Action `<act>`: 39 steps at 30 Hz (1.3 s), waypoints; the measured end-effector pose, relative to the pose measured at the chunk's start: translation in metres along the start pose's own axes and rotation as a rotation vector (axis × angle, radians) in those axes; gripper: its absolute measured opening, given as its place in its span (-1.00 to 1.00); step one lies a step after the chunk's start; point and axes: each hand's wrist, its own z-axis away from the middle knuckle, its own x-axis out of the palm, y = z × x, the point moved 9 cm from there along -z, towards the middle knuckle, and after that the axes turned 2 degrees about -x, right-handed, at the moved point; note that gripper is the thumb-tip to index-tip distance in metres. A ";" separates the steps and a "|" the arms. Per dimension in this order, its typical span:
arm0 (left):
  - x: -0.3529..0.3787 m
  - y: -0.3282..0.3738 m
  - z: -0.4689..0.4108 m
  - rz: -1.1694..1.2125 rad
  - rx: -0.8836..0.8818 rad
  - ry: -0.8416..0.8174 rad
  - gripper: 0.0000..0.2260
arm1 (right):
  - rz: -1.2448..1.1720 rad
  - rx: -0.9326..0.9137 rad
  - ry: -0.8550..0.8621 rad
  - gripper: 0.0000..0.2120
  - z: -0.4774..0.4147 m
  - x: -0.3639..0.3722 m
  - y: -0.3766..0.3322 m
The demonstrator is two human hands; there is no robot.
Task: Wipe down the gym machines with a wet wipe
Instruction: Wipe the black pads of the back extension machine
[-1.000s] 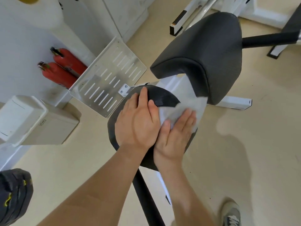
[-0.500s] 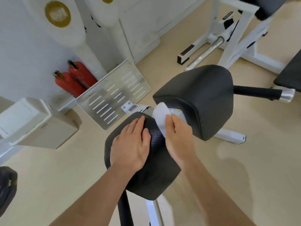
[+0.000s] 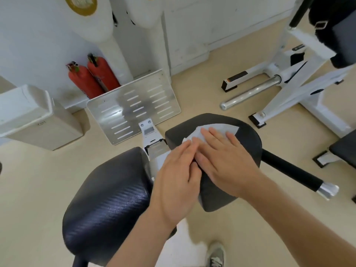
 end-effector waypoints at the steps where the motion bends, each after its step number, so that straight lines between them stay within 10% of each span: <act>1: 0.006 0.005 -0.008 0.034 0.002 -0.011 -0.58 | 0.028 -0.037 0.004 -0.30 -0.009 -0.002 0.000; 12: -0.017 -0.044 -0.035 -0.090 -0.233 -0.043 -0.81 | 0.086 -0.189 -0.027 -0.47 -0.032 -0.001 -0.025; 20: -0.009 -0.077 -0.068 -0.059 -0.324 -0.142 -0.82 | 0.071 -0.089 -0.727 -0.47 -0.155 0.078 -0.003; 31: -0.001 -0.103 -0.105 0.063 -0.350 -0.195 -0.77 | 0.105 0.102 -0.727 -0.39 -0.171 0.066 0.067; 39: 0.006 -0.116 -0.110 0.184 -0.425 -0.198 -0.73 | 0.045 -0.180 -0.778 -0.30 -0.088 0.024 0.003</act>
